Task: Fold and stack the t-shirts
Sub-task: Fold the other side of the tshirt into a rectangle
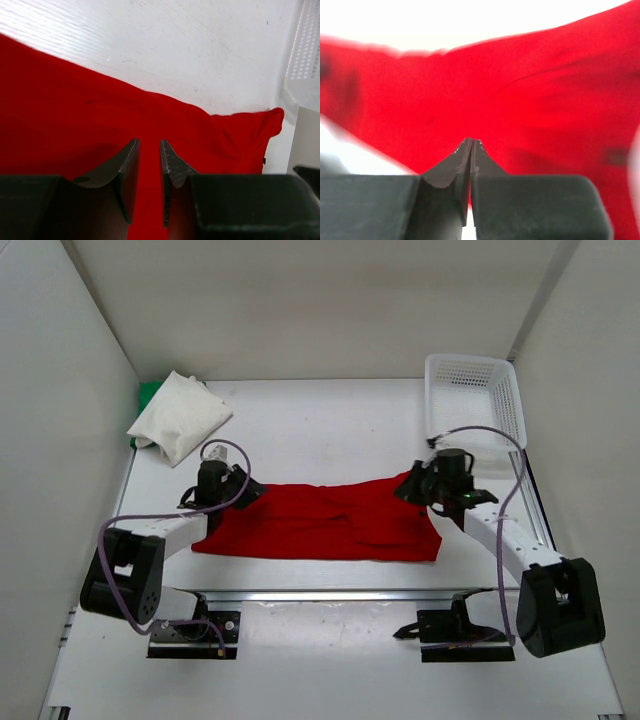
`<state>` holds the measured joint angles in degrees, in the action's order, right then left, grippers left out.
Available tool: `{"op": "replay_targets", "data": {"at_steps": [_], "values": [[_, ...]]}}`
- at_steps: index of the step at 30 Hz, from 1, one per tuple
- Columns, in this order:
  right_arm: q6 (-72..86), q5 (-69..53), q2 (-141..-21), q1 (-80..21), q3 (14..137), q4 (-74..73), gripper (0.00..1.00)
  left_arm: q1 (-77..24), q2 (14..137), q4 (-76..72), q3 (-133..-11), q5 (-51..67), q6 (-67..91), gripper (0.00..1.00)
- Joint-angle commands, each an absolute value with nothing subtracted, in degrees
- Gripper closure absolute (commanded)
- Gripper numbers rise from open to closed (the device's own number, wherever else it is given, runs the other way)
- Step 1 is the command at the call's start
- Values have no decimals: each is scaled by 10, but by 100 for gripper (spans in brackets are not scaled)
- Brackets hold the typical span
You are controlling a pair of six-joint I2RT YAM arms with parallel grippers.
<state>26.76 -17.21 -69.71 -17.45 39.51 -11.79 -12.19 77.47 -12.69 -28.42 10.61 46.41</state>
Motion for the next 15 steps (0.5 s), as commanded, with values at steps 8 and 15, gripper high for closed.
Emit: {"op": "replay_targets", "data": {"at_steps": [8, 15], "values": [[361, -186, -801, 42, 318, 167, 71, -94, 880, -184, -335, 133, 503, 67], [368, -228, -890, 49, 364, 201, 70, -41, 901, -200, -311, 162, 514, 68]]}}
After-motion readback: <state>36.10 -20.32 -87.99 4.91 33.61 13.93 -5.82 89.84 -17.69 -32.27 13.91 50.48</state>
